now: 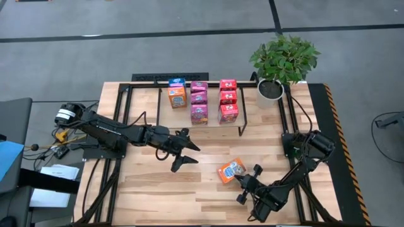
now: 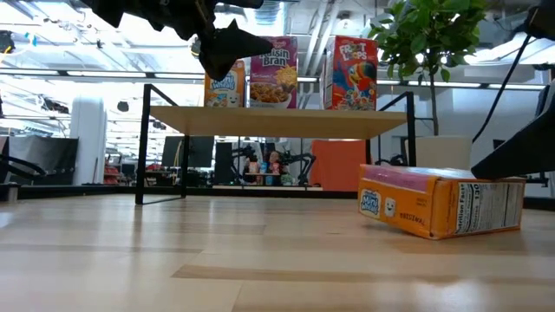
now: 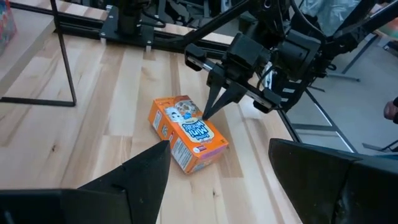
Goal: Stack cereal on shelf
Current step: Put the orange cereal box on the shelf aligned with the other orange cereal box
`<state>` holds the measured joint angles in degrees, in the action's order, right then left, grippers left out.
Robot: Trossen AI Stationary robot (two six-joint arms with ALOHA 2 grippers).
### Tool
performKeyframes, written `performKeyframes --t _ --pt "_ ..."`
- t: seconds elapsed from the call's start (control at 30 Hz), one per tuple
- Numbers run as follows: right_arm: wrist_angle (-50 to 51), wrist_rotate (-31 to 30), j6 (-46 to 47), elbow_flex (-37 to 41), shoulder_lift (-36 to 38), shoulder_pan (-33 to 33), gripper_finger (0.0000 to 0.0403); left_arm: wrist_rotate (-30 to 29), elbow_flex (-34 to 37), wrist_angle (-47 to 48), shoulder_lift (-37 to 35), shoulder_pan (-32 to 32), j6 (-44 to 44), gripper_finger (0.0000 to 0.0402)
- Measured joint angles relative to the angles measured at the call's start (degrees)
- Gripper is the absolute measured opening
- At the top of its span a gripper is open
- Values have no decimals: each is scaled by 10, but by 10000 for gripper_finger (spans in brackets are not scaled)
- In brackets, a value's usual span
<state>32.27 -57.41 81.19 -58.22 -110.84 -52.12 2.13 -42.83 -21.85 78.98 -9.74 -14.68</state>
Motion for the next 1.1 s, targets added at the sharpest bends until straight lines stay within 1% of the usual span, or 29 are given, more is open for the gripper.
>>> performKeyframes --t 0.1,0.33,0.6,0.7,0.8,0.9,0.97,1.03,1.1 --pt "0 2 0 0 0 -4 17 0 0 0 0 0 0 261" --pt "-3 24 19 7 -1 -11 36 0 0 0 0 0 0 261" --pt "-1 25 19 10 -1 -11 19 -3 0 0 0 0 0 261" --pt "-1 25 10 10 -1 -12 19 -3 0 -8 8 0 2 261" --pt "1 51 10 10 -1 -20 29 -19 -1 -45 44 -3 12 261" --pt "-1 82 11 9 -1 -28 41 -45 -14 -93 100 -3 20 261" --pt "-2 89 13 7 -1 -32 46 -54 -29 -116 141 -3 19 261" --pt "-4 95 14 6 -1 -34 47 -41 -52 -133 186 -5 19 261" --pt "-5 98 14 6 -1 -33 48 -15 -76 -137 225 -7 16 262"
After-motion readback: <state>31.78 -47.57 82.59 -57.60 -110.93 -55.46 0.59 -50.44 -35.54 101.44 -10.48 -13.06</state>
